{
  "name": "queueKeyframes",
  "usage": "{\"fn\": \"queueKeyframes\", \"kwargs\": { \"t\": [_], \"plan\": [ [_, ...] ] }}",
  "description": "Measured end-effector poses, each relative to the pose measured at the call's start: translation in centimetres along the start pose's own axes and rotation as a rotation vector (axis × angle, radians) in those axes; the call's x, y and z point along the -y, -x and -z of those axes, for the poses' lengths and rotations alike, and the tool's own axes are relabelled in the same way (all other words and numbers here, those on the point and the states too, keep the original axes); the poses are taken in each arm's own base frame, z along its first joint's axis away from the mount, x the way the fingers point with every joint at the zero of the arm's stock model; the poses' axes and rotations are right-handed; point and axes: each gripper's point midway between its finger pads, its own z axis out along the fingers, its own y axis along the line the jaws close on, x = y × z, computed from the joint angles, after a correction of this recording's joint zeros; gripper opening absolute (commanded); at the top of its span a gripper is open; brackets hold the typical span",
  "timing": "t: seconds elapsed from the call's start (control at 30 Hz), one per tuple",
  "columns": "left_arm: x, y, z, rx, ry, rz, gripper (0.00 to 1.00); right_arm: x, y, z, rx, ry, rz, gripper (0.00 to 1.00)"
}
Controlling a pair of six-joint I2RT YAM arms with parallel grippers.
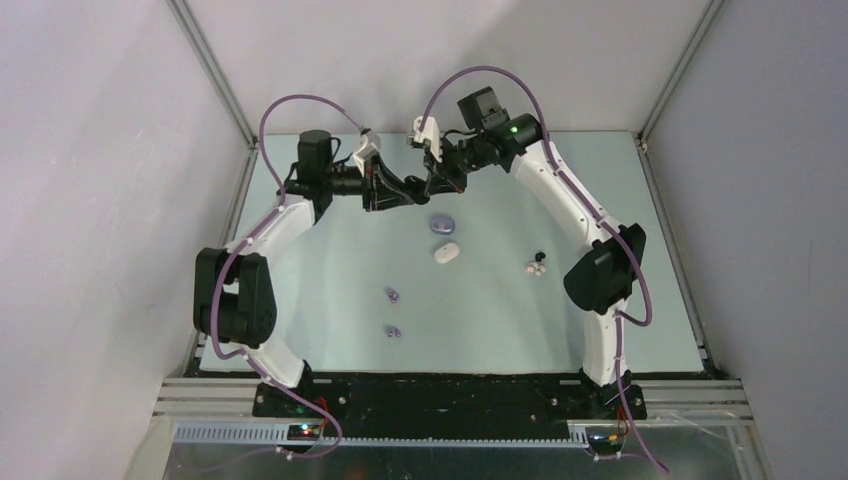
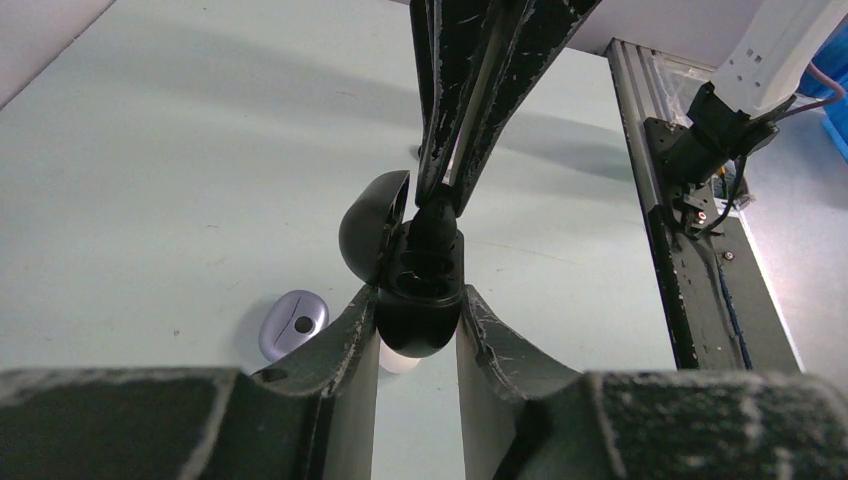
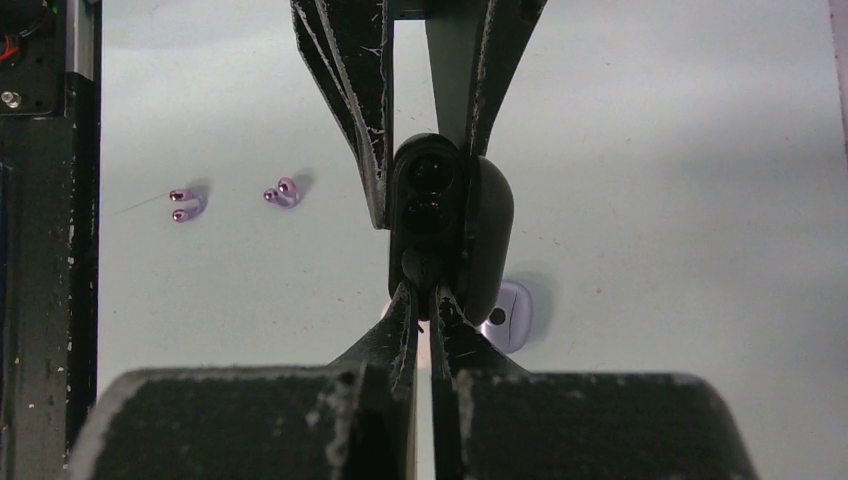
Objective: Insert the wireless bluetooth earbuds into the charging case
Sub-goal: Place the earbud in the charging case.
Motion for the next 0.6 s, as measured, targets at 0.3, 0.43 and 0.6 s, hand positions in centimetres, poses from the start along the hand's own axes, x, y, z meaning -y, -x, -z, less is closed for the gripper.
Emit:
{"fn": "queueKeyframes", "kwargs": {
  "t": [0.3, 0.43, 0.6],
  "plan": [
    [0.03, -0.04, 0.09, -0.001, 0.002, 0.01, 0.0, -0.15, -0.1, -0.17, -0.014, -0.002, 0.01, 0.09],
    [0.01, 0.39, 0.04, 0.01, 0.0, 0.01, 0.0, -0.18, -0.07, -0.36, -0.023, -0.008, 0.022, 0.13],
    [-0.04, 0.13, 0.05, 0.016, 0.005, 0.029, 0.0, -0.11, -0.1, -0.53, -0.035, -0.021, 0.025, 0.21]
  ]
}}
